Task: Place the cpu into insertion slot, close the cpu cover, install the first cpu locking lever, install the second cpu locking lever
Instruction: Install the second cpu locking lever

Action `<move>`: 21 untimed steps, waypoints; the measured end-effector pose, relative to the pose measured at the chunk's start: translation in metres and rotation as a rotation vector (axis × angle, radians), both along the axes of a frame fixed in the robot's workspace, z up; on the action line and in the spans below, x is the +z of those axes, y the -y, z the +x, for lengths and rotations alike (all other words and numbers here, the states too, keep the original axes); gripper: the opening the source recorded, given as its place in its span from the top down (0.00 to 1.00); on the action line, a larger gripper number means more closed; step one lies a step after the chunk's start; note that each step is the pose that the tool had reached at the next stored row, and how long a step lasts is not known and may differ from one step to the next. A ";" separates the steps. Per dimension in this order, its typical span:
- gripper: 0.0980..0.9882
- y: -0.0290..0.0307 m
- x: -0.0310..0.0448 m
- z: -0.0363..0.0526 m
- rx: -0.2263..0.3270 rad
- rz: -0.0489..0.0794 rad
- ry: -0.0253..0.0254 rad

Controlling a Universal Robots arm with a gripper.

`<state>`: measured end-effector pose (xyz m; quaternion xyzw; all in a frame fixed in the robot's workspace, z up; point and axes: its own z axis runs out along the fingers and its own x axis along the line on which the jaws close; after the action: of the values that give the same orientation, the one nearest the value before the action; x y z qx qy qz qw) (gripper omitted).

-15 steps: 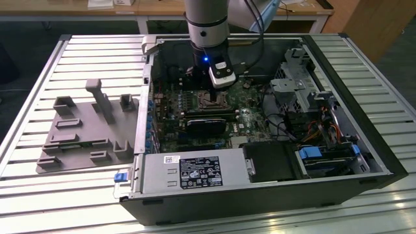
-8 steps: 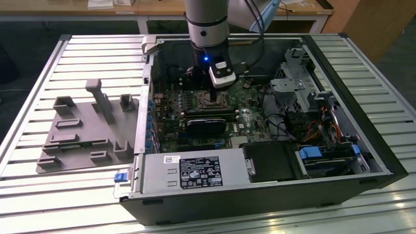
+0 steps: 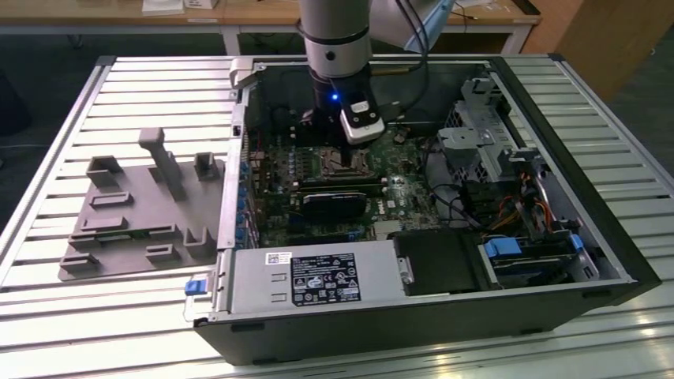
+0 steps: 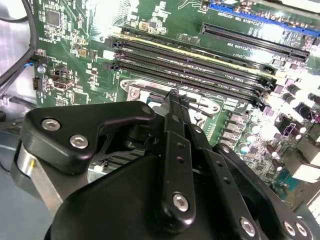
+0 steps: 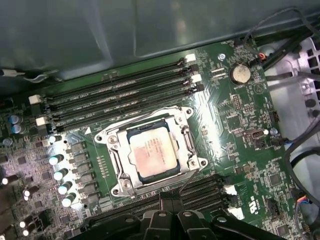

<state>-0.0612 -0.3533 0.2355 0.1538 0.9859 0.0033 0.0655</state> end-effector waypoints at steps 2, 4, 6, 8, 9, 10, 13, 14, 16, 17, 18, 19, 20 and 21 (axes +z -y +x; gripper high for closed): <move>0.99 0.0000 -0.0007 0.0000 0.024 0.000 -0.0002; 0.99 0.0001 -0.0014 0.0000 0.049 0.000 -0.0003; 0.99 0.0008 -0.0022 -0.0003 0.067 0.000 -0.0004; 0.99 0.0021 -0.0037 -0.0015 0.078 0.000 -0.0003; 0.99 0.0028 -0.0042 -0.0025 0.082 0.000 -0.0004; 0.99 0.0036 -0.0048 -0.0037 0.086 0.000 -0.0004; 0.99 0.0060 -0.0059 -0.0070 0.095 0.000 -0.0004; 0.99 0.0069 -0.0063 -0.0078 0.097 0.001 -0.0004; 0.99 0.0086 -0.0071 -0.0093 0.101 0.005 -0.0002; 0.99 0.0095 -0.0076 -0.0101 0.102 0.007 0.0000; 0.99 0.0104 -0.0081 -0.0109 0.103 0.011 0.0002; 0.99 0.0114 -0.0086 -0.0117 0.104 0.015 0.0004; 0.99 0.0125 -0.0090 -0.0124 0.105 0.018 0.0005; 0.99 0.0136 -0.0095 -0.0131 0.105 0.022 0.0006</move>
<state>-0.0743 -0.3669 0.2260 0.1025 0.9925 0.0178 0.0638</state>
